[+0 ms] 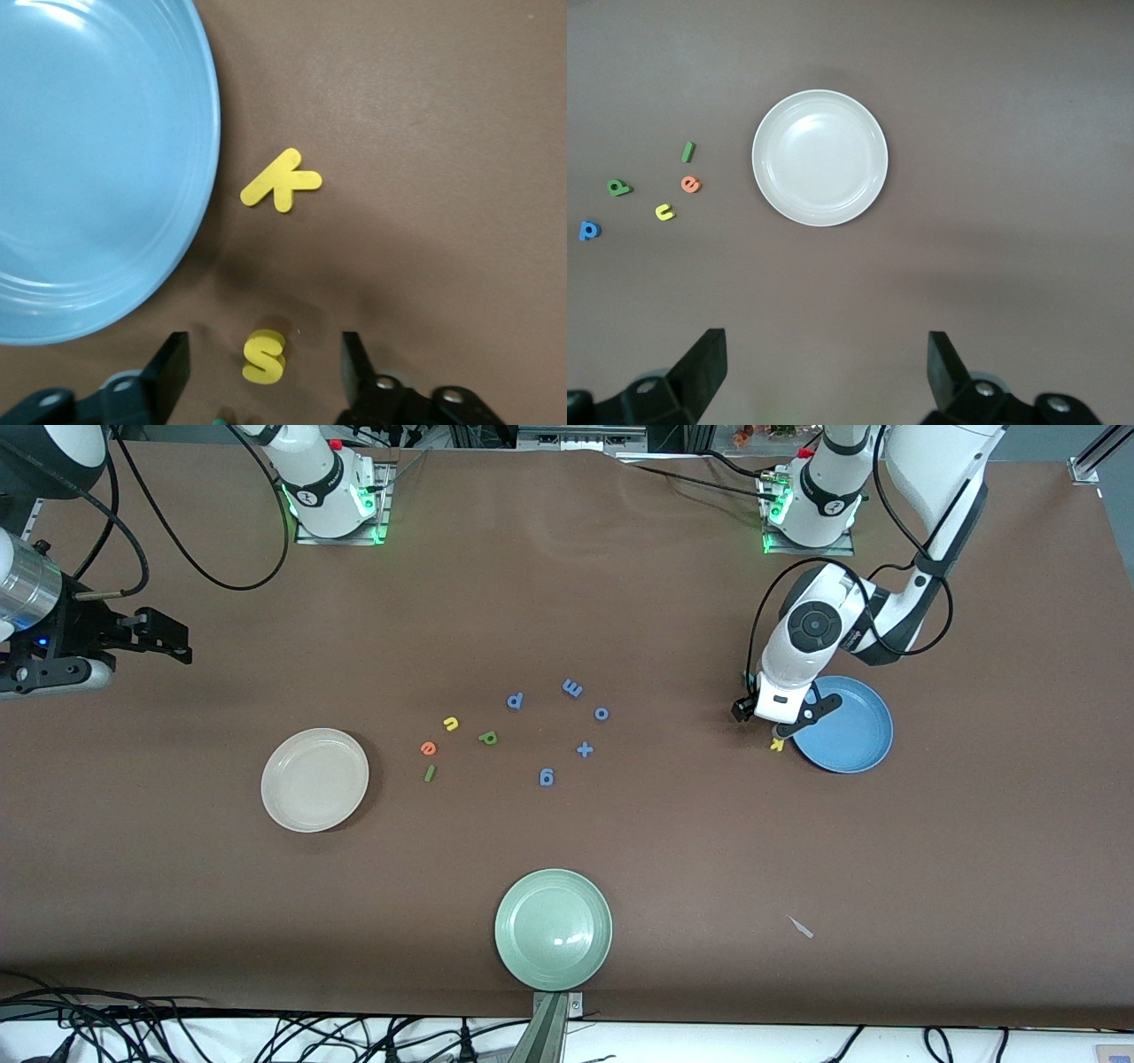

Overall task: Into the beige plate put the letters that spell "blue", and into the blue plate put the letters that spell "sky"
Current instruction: 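Lower the left gripper and grasp the yellow s letter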

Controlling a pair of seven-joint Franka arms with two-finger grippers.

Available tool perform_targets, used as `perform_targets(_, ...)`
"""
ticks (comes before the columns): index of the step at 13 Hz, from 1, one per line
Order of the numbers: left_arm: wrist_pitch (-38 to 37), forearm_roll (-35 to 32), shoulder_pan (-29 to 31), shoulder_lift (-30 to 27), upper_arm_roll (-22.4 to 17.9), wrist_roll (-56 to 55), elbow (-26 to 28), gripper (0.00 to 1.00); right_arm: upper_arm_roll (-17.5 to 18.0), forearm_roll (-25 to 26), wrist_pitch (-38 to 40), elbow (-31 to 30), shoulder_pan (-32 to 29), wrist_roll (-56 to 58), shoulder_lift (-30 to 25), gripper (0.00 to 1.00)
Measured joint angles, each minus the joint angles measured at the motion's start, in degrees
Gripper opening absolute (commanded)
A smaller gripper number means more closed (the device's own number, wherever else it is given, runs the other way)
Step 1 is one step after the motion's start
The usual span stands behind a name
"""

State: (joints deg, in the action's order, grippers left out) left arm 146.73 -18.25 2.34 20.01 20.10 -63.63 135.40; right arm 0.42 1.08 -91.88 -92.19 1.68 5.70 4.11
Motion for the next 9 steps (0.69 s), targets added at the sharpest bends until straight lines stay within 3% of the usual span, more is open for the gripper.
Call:
perform_targets(2, 0.4, 0.0, 0.7, 0.4, 0.0, 0.0, 0.0, 0.61, 0.0, 0.0, 0.0, 0.0, 0.0, 0.0, 0.0, 1.00)
perform_targets(7, 0.5, 0.0, 0.8, 0.9, 0.0, 0.0, -0.1, 0.54, 0.0, 0.0, 0.0, 0.0, 0.0, 0.0, 0.1, 1.00)
perform_targets(9, 0.5, 0.0, 0.8, 0.9, 0.2, 0.0, -0.1, 0.43, 0.0, 0.0, 0.0, 0.0, 0.0, 0.0, 0.1, 1.00)
